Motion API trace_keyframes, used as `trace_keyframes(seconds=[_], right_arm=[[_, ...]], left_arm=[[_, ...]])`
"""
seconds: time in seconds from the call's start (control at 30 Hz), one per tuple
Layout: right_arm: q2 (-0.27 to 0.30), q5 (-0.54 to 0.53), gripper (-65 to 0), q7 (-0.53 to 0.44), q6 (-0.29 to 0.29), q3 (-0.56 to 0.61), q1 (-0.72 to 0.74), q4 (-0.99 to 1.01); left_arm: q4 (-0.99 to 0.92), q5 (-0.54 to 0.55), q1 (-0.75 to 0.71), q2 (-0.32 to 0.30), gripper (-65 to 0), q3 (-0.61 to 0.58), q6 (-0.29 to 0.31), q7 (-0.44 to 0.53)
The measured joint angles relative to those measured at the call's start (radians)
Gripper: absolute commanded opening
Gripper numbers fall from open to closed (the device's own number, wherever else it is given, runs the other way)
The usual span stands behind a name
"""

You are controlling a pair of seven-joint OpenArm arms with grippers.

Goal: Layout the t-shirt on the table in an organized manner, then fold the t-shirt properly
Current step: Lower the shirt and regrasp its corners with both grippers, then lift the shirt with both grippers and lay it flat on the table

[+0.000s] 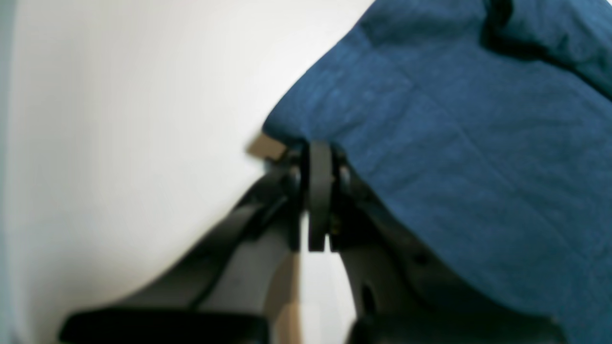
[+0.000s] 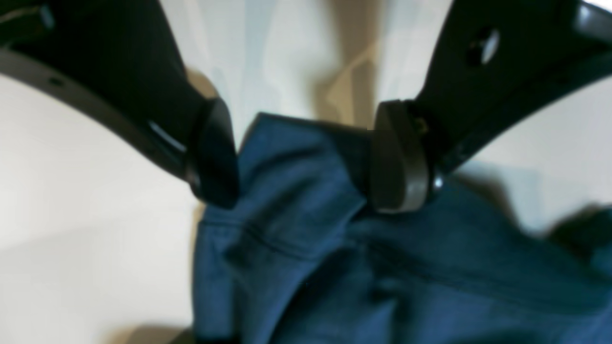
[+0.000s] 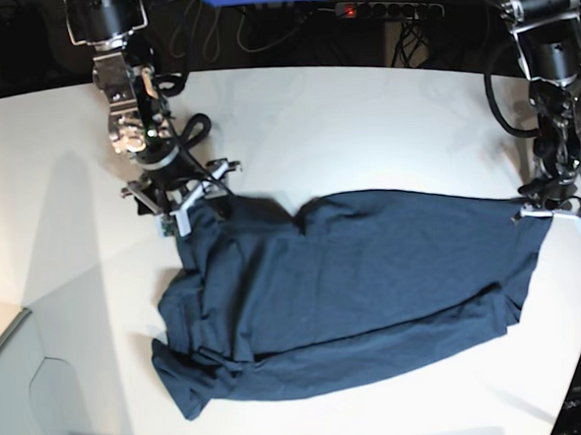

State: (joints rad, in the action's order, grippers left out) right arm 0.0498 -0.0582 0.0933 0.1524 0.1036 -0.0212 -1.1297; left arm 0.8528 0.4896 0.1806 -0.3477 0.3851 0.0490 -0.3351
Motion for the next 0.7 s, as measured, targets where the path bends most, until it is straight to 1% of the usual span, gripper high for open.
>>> trace_keyframes(seconds=[0.07,0.1,0.13,0.2,0.3,0.33,0.37,0.43,0.5,0.53,0.57,0.6,0.7], right_arm=[[0.000,0.000,-22.6,-0.018,0.000,-0.003,0.011,0.025],[0.000,0.000,-24.6,-0.027,0.000,-0.003,0.013,0.031],[0.000,0.001,-28.0,-0.031,0.000,-0.003,0.013,0.034],[0.003,0.000,-39.1,-0.035,0.000,-0.003,0.012,0.037],[0.009,-0.002,-64.3,-0.033,0.000,-0.007,0.009,0.037],[0.010,-0.005,-65.0,-0.034,0.000,-0.007,0.008,0.035],[0.019,-0.004,-65.0,-0.027,0.002,-0.008,0.003,0.028],[0.033,-0.002,-65.0,0.016,0.010,-0.038,-0.034,-0.040],[0.046,0.000,-65.0,0.032,0.008,-0.099,-0.105,-0.163],[0.052,0.003,-65.0,0.040,0.006,-0.124,-0.127,-0.221],[0.055,0.001,-65.0,0.047,0.008,-0.145,-0.147,-0.287],[0.055,0.002,-65.0,0.041,0.008,-0.161,-0.155,-0.342],[0.046,-0.001,-65.0,0.029,0.016,-0.204,-0.163,-0.537]], left_arm=[[0.000,0.000,0.000,0.000,-65.0,0.000,0.000,0.000],[0.000,0.000,0.000,0.000,-65.0,0.000,0.000,0.000],[0.000,0.000,0.000,0.000,-65.0,0.000,0.000,0.000],[0.000,0.000,0.000,-0.001,-65.0,0.000,0.000,0.000],[0.000,0.000,0.000,-0.001,-65.0,0.000,0.000,0.000],[0.008,-0.001,-0.004,-0.001,-65.0,0.000,0.000,-0.009],[0.031,-0.002,-0.014,-0.001,-65.0,0.000,0.000,-0.041],[0.127,-0.003,-0.046,0.004,-65.0,0.019,-0.003,-0.134],[0.274,-0.002,-0.092,0.021,-65.0,0.095,-0.003,-0.209],[0.339,0.007,-0.106,0.027,-65.0,0.136,0.008,-0.233],[0.408,0.005,-0.115,0.040,-65.0,0.175,0.002,-0.268],[0.461,0.006,-0.119,0.048,-65.0,0.206,0.006,-0.290],[0.627,0.000,-0.122,0.085,-65.0,0.292,0.002,-0.414]])
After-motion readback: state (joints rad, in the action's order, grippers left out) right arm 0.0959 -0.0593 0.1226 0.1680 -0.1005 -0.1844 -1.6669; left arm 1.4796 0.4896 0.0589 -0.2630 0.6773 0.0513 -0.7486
